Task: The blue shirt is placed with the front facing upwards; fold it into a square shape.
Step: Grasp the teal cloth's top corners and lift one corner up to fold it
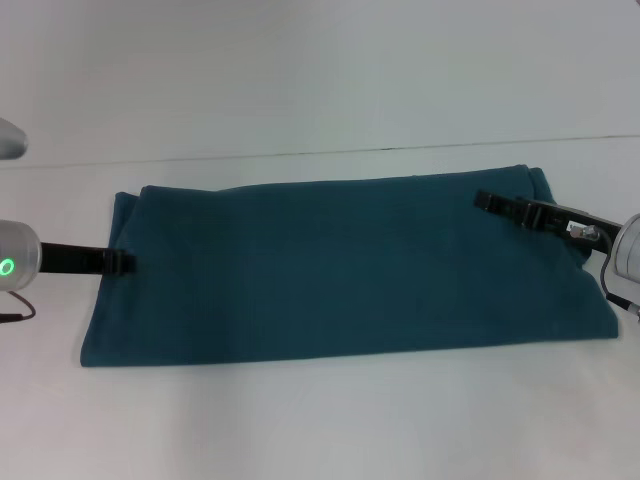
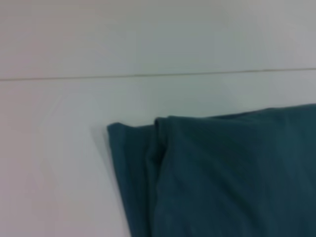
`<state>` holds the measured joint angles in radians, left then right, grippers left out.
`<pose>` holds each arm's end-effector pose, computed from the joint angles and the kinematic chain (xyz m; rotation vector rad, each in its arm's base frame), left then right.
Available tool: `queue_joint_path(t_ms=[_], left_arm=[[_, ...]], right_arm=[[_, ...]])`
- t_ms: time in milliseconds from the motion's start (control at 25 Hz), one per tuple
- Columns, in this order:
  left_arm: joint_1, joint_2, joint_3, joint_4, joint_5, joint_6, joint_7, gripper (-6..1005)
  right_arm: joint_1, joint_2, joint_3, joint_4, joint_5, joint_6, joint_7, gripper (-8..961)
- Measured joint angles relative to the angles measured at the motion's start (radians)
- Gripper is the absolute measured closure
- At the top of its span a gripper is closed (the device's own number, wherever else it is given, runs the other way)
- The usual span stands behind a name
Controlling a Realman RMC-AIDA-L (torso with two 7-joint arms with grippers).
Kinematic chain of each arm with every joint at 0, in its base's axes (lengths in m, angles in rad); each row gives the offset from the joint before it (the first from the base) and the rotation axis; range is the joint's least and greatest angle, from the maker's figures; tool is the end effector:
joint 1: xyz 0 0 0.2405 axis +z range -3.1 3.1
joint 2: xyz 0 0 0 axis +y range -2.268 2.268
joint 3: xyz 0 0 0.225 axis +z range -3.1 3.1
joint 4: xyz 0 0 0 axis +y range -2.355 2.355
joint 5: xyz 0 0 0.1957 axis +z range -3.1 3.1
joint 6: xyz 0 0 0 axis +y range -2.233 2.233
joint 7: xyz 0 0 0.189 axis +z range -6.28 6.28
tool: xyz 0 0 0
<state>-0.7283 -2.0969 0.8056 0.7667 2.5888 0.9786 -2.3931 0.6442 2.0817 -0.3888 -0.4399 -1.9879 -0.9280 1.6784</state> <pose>-0.2599 0.4172 -0.0117 -2.1159 -1.3056 -0.0585 0.2830 0.4087 -0.0033 -1.9176 1.3023 0.6991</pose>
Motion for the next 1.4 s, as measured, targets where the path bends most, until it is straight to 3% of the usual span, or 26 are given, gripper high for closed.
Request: queue_joint_path(t_ms=[240, 560, 800, 1400], left_arm=[[0.037, -0.028, -0.003, 0.071, -0.006, -0.027, -0.002, 790], [0.044, -0.029, -0.005, 0.072, -0.001, -0.027, -0.014, 553], [0.053, -0.022, -0.005, 0.072, 0.0, -0.021, -0.032, 315], [0.056, -0.015, -0.002, 0.036, 0.003, -0.053, -0.041, 292]], right_arm=[[0.0, 0.0, -0.001, 0.0, 0.0, 0.001, 0.0, 171], [0.0, 0.0, -0.001, 0.0, 0.0, -0.002, 0.0, 177], [0.003, 0.0, -0.001, -0.004, -0.003, -0.008, 0.019, 181], [0.005, -0.003, -0.012, -0.001, -0.003, -0.011, 0.024, 193]])
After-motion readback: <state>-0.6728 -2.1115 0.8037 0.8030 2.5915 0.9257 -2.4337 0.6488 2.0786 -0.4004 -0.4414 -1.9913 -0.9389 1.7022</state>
